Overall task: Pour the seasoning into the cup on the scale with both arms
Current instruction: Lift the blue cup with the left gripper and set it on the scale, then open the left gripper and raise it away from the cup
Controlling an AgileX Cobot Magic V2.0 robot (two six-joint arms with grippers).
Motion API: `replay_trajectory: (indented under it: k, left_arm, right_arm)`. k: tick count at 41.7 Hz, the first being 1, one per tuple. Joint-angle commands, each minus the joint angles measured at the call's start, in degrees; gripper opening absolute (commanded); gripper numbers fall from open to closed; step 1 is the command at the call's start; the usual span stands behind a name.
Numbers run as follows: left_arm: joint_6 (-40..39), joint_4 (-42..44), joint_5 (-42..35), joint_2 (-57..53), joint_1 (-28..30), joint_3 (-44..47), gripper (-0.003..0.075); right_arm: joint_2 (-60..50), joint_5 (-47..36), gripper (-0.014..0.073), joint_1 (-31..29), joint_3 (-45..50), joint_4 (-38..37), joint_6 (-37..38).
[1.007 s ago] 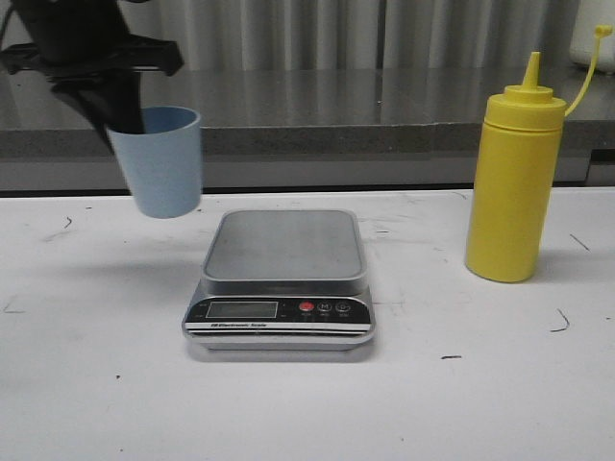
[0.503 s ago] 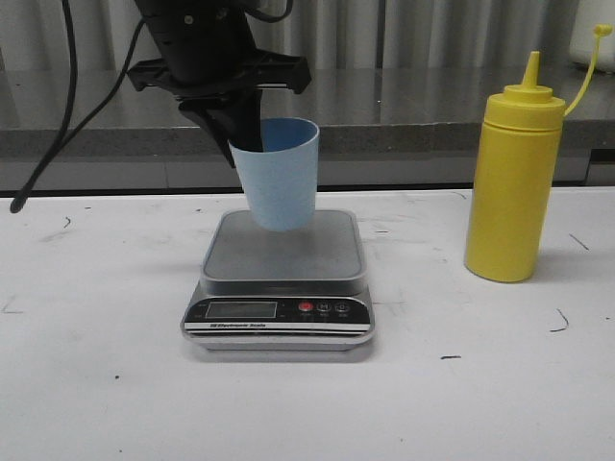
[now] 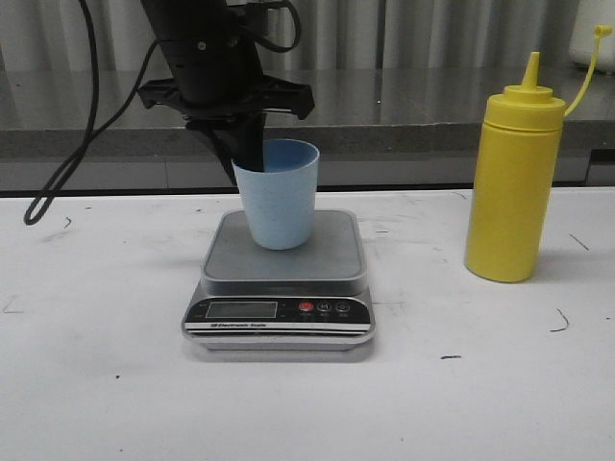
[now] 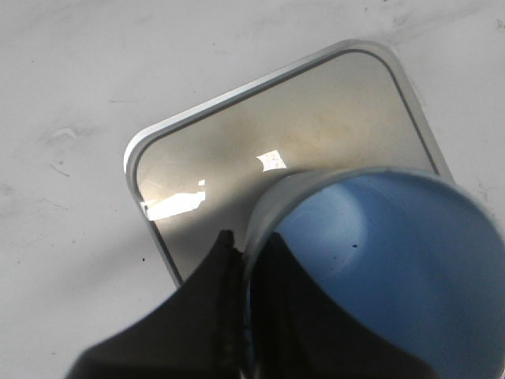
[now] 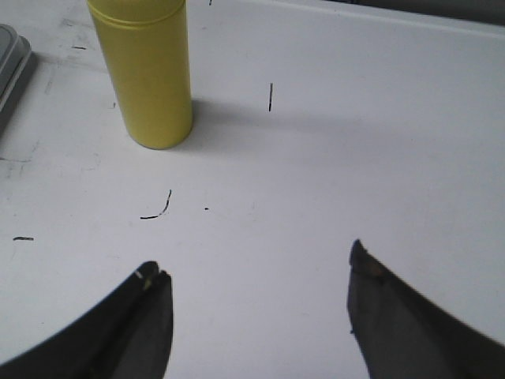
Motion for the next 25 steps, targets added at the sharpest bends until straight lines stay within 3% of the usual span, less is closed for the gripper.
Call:
replay_trajectory:
  k: [1,9,18,25]
  left_arm:
    - [-0.7,-0.2,-1.2,-3.3,-0.5,-2.1,-0.0017]
    - [-0.7,-0.3,-1.3,-3.3,-0.5,-2.1,0.009]
    - [-0.7,-1.2,-1.1,-3.3,-0.5,-2.1,0.0349]
    - [-0.7,-2.0,2.5,-3.9,-0.5,-4.6,0.0387]
  right_arm:
    - [0.3,-3.3,0.0498,-0.3,-1.9,-0.6,-0.6]
    - [0.3,-3.3,0.0498,-0.3,-1.9,-0.6,-0.6]
    - [0.3,-3.3,0.0498,-0.3,-1.9,-0.6,-0.6]
    - [0.3,-3.3,0.0498,-0.3,-1.9,-0.6,-0.6]
